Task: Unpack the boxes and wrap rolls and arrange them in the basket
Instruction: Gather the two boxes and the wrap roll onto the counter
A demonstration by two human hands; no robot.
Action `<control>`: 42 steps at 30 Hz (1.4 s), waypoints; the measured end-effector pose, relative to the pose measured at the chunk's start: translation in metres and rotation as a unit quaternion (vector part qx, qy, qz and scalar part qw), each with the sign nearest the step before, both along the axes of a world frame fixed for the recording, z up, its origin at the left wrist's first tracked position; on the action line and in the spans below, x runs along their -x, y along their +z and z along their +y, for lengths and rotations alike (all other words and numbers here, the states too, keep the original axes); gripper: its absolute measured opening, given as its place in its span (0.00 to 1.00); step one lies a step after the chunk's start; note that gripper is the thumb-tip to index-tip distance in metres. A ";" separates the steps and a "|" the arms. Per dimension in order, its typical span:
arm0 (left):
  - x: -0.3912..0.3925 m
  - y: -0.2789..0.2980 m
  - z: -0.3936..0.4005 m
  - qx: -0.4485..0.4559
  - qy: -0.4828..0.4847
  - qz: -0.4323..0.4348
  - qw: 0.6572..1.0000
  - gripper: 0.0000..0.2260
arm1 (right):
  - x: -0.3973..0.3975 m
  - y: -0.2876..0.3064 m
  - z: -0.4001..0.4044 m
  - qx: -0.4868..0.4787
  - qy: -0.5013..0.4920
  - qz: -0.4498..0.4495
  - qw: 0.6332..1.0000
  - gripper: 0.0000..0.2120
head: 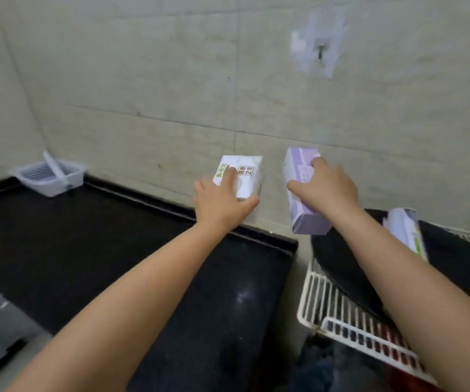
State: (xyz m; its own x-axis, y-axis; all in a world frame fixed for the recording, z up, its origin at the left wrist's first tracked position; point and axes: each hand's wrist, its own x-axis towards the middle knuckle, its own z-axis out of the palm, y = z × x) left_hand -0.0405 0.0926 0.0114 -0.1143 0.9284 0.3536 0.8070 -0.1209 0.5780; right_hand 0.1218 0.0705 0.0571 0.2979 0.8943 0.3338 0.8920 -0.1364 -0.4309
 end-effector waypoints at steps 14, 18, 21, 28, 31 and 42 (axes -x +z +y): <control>0.370 -0.110 0.069 0.113 0.125 0.089 0.982 0.26 | 0.346 -0.148 0.115 0.165 0.100 0.047 0.980 0.28; 0.390 -0.154 0.103 0.162 0.107 0.078 0.978 0.26 | 0.370 -0.198 0.139 0.246 0.074 0.025 0.966 0.25; 0.392 -0.180 0.132 0.184 0.092 0.080 0.975 0.27 | 0.379 -0.228 0.162 0.266 0.046 0.019 0.963 0.24; 0.394 -0.225 0.202 0.188 0.033 0.168 0.967 0.27 | 0.384 -0.281 0.216 0.260 -0.005 0.007 0.966 0.23; 0.397 -0.247 0.215 0.219 -0.009 0.217 0.951 0.25 | 0.386 -0.301 0.227 0.266 -0.016 -0.020 0.964 0.24; 0.387 -0.238 0.220 0.236 -0.139 0.308 0.911 0.27 | 0.391 -0.290 0.210 0.287 -0.069 -0.024 0.955 0.28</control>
State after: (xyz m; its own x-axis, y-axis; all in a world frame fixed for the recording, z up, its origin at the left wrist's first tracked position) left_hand -0.4273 0.3126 -0.2267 0.2327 0.9566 -0.1753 0.9722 -0.2245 0.0658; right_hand -0.2688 0.2800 -0.2327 0.4226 0.8876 -0.1834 0.8653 -0.4553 -0.2095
